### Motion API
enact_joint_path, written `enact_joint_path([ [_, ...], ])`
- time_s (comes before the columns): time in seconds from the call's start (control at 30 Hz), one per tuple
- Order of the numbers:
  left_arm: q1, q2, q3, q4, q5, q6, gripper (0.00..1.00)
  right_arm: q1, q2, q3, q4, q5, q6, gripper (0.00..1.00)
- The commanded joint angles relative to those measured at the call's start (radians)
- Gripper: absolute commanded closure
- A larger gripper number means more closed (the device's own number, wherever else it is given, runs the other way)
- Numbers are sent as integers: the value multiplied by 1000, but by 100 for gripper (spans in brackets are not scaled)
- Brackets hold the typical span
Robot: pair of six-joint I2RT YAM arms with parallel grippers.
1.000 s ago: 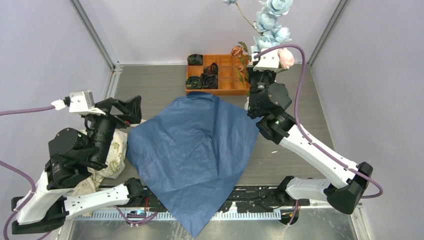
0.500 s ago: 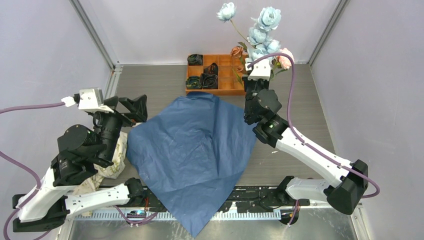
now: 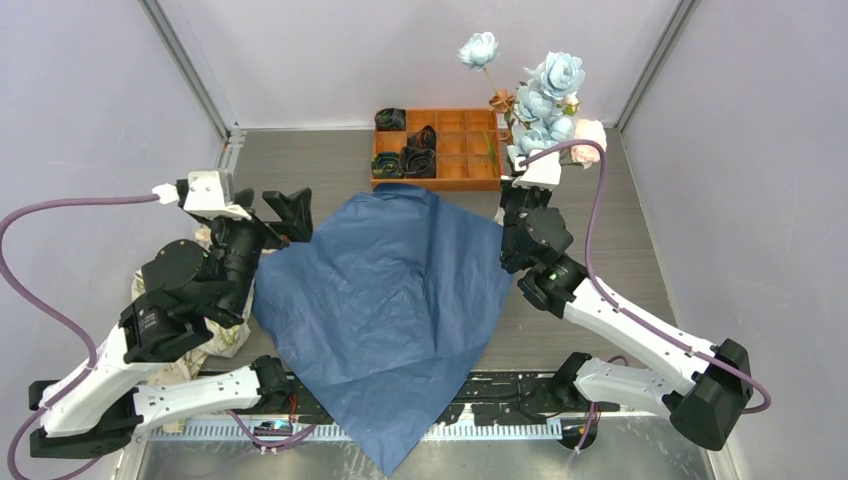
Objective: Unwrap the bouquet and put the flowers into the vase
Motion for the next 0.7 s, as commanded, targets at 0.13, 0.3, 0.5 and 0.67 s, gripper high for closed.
enact_joint_path([
  [0.13,2,8,-12,63,13,-7,0,0,-12,-28,12,15,102,99],
  [0.3,2,-1,-20,62,12,-10,0,0,10,-38,1,14,127,99],
  [0.5,1,-12,-30,65,4,-9,0,0,21,-46,-28,18,145,98],
  [0.67,1,-11,-35,69,3,-6,0,-1,4,-55,-45,26,155,96],
])
